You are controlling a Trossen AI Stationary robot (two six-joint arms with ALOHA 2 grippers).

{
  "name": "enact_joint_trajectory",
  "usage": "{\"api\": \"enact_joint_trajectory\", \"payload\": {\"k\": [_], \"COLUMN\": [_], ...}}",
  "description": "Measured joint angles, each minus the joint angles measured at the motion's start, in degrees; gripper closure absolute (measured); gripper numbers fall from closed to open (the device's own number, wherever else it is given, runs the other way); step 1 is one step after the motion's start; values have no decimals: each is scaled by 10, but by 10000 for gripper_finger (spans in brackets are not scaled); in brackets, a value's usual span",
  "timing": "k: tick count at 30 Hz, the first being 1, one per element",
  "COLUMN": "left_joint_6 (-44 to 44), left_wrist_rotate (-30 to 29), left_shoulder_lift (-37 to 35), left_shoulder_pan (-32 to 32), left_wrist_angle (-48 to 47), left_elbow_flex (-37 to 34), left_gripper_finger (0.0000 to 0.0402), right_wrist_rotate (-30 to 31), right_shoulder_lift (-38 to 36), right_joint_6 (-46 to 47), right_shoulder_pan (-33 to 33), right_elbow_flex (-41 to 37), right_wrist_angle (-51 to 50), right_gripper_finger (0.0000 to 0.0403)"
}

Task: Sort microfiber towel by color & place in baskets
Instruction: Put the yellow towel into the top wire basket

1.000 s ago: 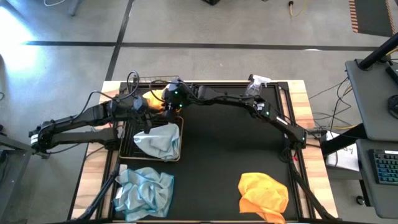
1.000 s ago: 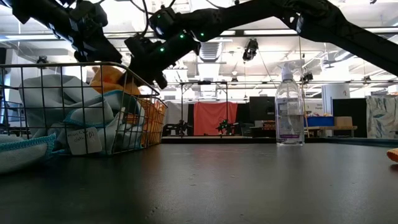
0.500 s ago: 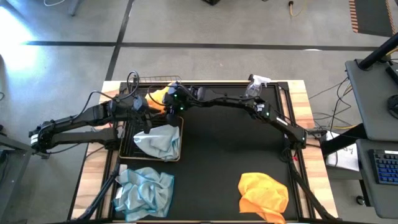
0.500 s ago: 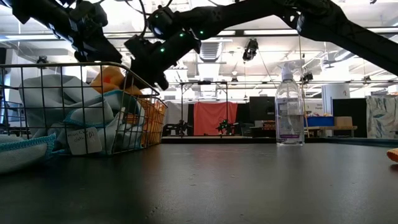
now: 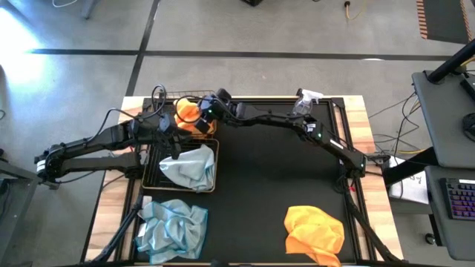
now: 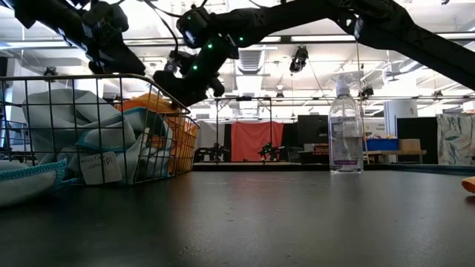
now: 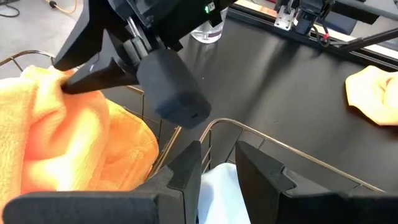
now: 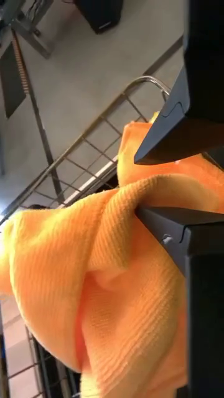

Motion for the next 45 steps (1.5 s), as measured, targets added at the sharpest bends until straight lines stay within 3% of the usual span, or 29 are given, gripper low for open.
{"api": "enact_joint_trajectory", "payload": {"k": [11,20,23,26,29,32,39,45], "left_joint_6": [0,5,5,4,1,0,0,-12], "left_wrist_rotate": [0,0,0,-1,-1,-1,-1,-1], "left_shoulder_lift": [0,0,0,0,0,0,0,0], "left_shoulder_pan": [0,0,0,0,0,0,0,0], "left_wrist_angle": [-11,-11,-11,-10,-10,-11,-10,-11], "left_elbow_flex": [0,0,0,0,0,0,0,0], "left_gripper_finger": [318,318,318,318,318,318,318,318], "right_wrist_rotate": [0,-2,-34,-108,-186,-224,-239,-274], "right_shoulder_lift": [-7,-94,-121,-137,-148,-158,-161,-158], "right_joint_6": [-19,20,58,126,186,230,332,359], "right_shoulder_pan": [2,23,36,55,83,125,240,333], "right_elbow_flex": [0,0,0,0,0,0,0,0], "right_wrist_angle": [-47,-143,-224,-319,-403,-474,-618,-625], "right_gripper_finger": [289,289,289,289,289,289,289,289]}}
